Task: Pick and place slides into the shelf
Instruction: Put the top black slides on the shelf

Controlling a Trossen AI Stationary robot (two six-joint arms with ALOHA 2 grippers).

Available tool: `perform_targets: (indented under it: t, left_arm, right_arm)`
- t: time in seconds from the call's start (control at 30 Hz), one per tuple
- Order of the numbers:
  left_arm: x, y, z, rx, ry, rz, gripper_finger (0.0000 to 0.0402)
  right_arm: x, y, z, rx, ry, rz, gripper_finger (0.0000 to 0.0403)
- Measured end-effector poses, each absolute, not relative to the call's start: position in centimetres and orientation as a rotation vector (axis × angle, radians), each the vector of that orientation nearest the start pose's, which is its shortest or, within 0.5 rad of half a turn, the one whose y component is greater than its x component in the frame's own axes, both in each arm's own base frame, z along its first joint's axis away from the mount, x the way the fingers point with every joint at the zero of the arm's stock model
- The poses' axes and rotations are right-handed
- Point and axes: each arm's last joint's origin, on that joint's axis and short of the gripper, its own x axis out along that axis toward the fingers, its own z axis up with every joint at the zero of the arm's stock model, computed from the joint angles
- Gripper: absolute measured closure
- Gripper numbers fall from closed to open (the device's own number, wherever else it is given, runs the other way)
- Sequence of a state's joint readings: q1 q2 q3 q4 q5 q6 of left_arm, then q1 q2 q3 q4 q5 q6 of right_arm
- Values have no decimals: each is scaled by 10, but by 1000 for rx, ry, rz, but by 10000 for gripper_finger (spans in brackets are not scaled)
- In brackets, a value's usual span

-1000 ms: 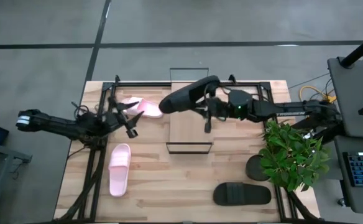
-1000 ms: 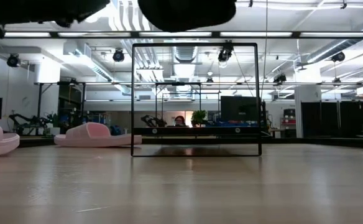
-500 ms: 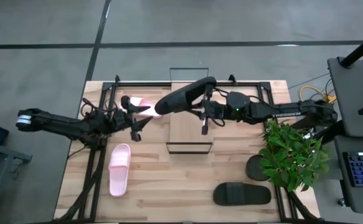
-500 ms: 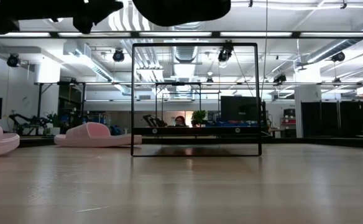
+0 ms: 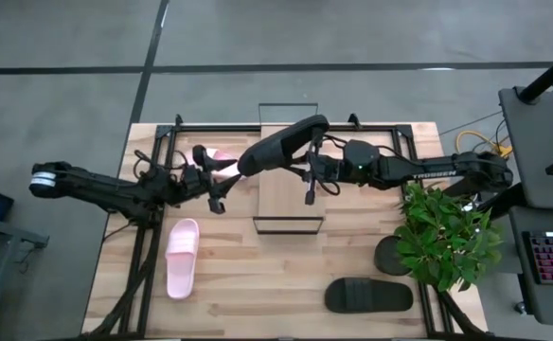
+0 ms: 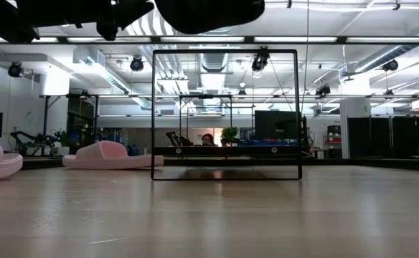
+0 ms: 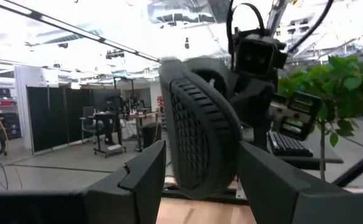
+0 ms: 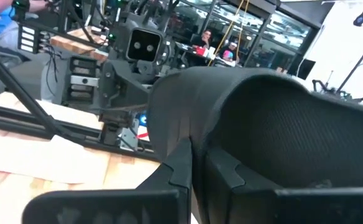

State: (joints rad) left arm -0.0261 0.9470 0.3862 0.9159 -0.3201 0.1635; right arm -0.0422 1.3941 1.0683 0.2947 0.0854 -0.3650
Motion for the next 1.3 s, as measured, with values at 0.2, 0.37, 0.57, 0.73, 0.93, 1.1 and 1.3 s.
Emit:
perform_targets:
  t: [0.2, 0.37, 0.57, 0.73, 0.93, 1.1, 1.3]
  left_arm:
    - [195, 4, 273, 98, -334, 318, 221]
    - [193, 4, 274, 97, -342, 319, 221]
    - [193, 4, 273, 101, -322, 314, 221]
    - [191, 4, 273, 102, -316, 307, 221]
    - [188, 2, 277, 107, -341, 264, 221]
    - [188, 2, 276, 109, -331, 260, 221]
    - [190, 3, 275, 109, -317, 273, 221]
  right_arm:
    - [321, -17, 339, -385, 55, -124, 390]
    - [321, -17, 339, -402, 59, -139, 390]
    - [319, -18, 340, -412, 64, -142, 390]
    - [318, -18, 341, -419, 67, -141, 390]
    - [318, -20, 339, -416, 87, -147, 390]
    - [317, -20, 341, -420, 81, -150, 390]
    - [317, -20, 341, -418, 79, -150, 390]
